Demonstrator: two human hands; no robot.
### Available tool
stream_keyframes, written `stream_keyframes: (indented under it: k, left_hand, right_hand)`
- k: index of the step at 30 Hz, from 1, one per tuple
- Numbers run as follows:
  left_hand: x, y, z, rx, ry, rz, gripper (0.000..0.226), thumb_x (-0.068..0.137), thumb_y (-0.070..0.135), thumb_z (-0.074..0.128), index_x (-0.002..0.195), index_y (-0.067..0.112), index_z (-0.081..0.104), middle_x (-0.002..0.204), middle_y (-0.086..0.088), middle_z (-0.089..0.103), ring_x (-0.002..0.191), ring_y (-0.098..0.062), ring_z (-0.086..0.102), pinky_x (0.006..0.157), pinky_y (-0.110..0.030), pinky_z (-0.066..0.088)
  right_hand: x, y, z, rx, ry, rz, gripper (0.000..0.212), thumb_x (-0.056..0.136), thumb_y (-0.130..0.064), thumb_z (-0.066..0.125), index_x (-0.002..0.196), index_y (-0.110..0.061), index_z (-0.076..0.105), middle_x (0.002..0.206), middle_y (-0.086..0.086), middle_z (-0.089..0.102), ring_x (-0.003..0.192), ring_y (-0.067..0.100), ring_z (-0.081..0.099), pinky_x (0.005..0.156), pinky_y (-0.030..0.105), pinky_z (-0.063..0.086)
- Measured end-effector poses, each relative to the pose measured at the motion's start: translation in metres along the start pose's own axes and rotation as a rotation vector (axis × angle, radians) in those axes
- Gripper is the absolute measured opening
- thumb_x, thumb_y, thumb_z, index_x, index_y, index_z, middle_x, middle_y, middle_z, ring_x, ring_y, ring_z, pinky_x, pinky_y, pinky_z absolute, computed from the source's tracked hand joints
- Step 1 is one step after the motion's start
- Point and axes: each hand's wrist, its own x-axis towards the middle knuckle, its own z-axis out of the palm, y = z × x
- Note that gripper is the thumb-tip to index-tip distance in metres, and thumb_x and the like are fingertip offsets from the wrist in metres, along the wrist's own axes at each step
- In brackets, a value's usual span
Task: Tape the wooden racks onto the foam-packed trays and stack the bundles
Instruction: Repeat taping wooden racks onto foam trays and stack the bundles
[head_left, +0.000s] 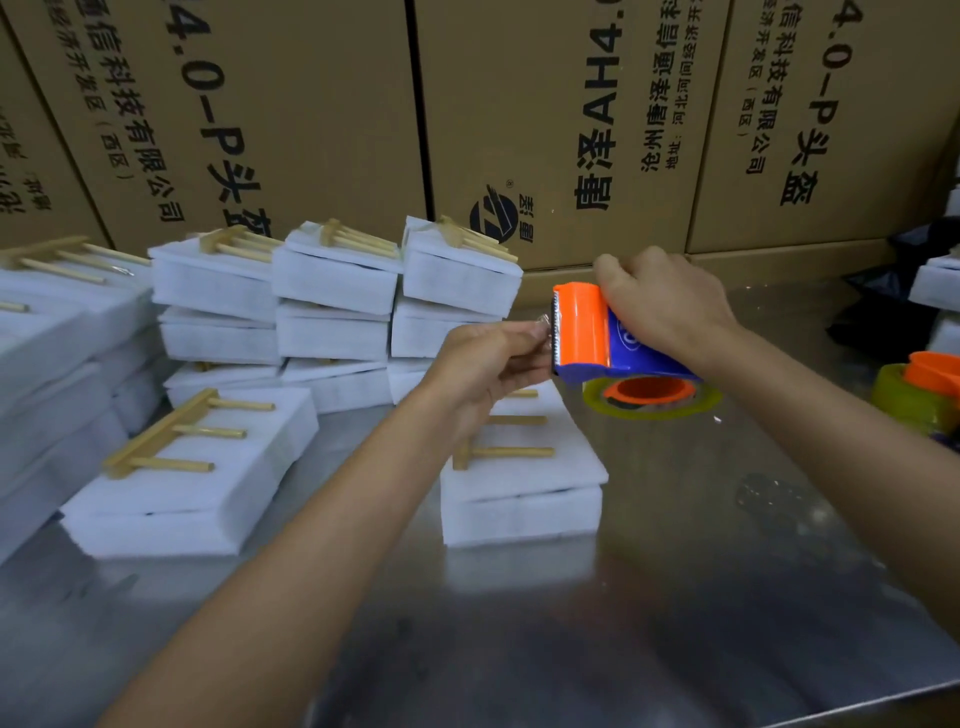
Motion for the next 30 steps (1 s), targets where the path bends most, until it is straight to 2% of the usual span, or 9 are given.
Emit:
stream_keyframes:
  k: [3, 8, 11, 14, 17, 19, 21, 25, 30]
  left_hand:
    - [0.011, 0.009, -0.006, 0.003, 0.063, 0.002, 0.012, 0.095, 0.0, 0.059, 0.091, 0.0, 0.071, 0.071, -0.009, 0.072, 0.06, -0.013, 0.071, 0.057, -0.021, 0.057]
    - [0.019, 0.008, -0.041, -0.039, 0.14, -0.013, 0.014, 0.093, -0.005, 0.058, 0.087, 0.0, 0.07, 0.068, -0.009, 0.074, 0.061, -0.013, 0.072, 0.058, -0.021, 0.058]
    - [0.022, 0.014, -0.108, -0.157, 0.33, 0.01, 0.016, 0.096, -0.007, 0.051, 0.088, -0.002, 0.064, 0.06, -0.005, 0.072, 0.055, -0.008, 0.07, 0.054, -0.019, 0.057]
    - [0.012, 0.011, -0.183, -0.204, 0.473, -0.105, 0.019, 0.099, -0.005, 0.045, 0.089, -0.002, 0.061, 0.065, -0.009, 0.072, 0.052, -0.008, 0.069, 0.051, -0.018, 0.056]
    - [0.008, -0.007, -0.206, -0.13, 0.428, -0.237, 0.012, 0.096, -0.003, 0.051, 0.089, -0.005, 0.062, 0.07, -0.014, 0.074, 0.056, -0.012, 0.071, 0.051, -0.02, 0.057]
    - [0.013, -0.017, -0.2, -0.091, 0.415, -0.229, 0.006, 0.091, -0.001, 0.06, 0.086, -0.002, 0.064, 0.068, -0.011, 0.073, 0.055, -0.009, 0.069, 0.053, -0.018, 0.057]
    - [0.017, -0.027, -0.192, -0.05, 0.403, -0.221, 0.006, 0.088, -0.005, 0.064, 0.083, -0.001, 0.064, 0.065, -0.007, 0.069, 0.052, -0.007, 0.065, 0.051, -0.016, 0.055]
    - [0.02, -0.05, -0.181, 0.174, 0.424, -0.202, 0.013, 0.08, -0.012, 0.07, 0.079, 0.0, 0.064, 0.07, -0.008, 0.058, 0.063, -0.013, 0.053, 0.049, -0.013, 0.051]
    - [0.019, -0.092, -0.146, 0.75, 0.374, -0.168, 0.016, 0.077, -0.001, 0.077, 0.077, 0.009, 0.064, 0.065, -0.003, 0.063, 0.057, -0.016, 0.057, 0.049, -0.014, 0.043]
  right_hand:
    - [0.02, -0.002, 0.005, 0.02, -0.079, 0.039, 0.044, 0.098, -0.049, 0.03, 0.078, -0.017, 0.052, 0.075, 0.006, 0.057, 0.067, 0.021, 0.052, 0.056, 0.031, 0.028]
    - [0.031, 0.002, 0.024, -0.05, -0.127, -0.039, 0.04, 0.097, -0.045, 0.026, 0.077, -0.019, 0.05, 0.077, 0.004, 0.053, 0.067, 0.018, 0.048, 0.054, 0.031, 0.024]
    - [0.03, 0.036, 0.031, -0.201, -0.196, -0.036, 0.04, 0.098, -0.048, 0.026, 0.077, -0.021, 0.048, 0.075, 0.002, 0.052, 0.066, 0.016, 0.046, 0.059, 0.033, 0.027]
    - [0.032, 0.081, 0.028, -0.393, -0.297, 0.012, 0.042, 0.098, -0.052, 0.026, 0.083, -0.021, 0.05, 0.079, 0.002, 0.053, 0.068, 0.016, 0.046, 0.065, 0.034, 0.031]
    - [0.039, 0.106, 0.03, -0.503, -0.346, 0.044, 0.048, 0.099, -0.053, 0.026, 0.099, -0.015, 0.054, 0.087, 0.005, 0.054, 0.077, 0.021, 0.049, 0.07, 0.035, 0.032]
    - [0.042, 0.112, 0.036, -0.508, -0.354, 0.052, 0.049, 0.099, -0.053, 0.026, 0.109, -0.015, 0.056, 0.098, 0.01, 0.056, 0.084, 0.024, 0.048, 0.072, 0.035, 0.033]
    - [0.044, 0.117, 0.042, -0.562, -0.388, 0.033, 0.049, 0.1, -0.054, 0.025, 0.109, -0.016, 0.055, 0.097, 0.009, 0.056, 0.084, 0.024, 0.05, 0.072, 0.035, 0.033]
    - [0.044, 0.132, 0.047, -0.568, -0.433, 0.05, 0.047, 0.099, -0.056, 0.025, 0.101, -0.019, 0.054, 0.091, 0.004, 0.06, 0.075, 0.016, 0.053, 0.066, 0.032, 0.034]
    - [0.037, 0.138, 0.066, -0.574, -0.447, 0.022, 0.047, 0.098, -0.058, 0.027, 0.078, -0.023, 0.051, 0.077, 0.0, 0.058, 0.07, 0.013, 0.053, 0.066, 0.032, 0.035]
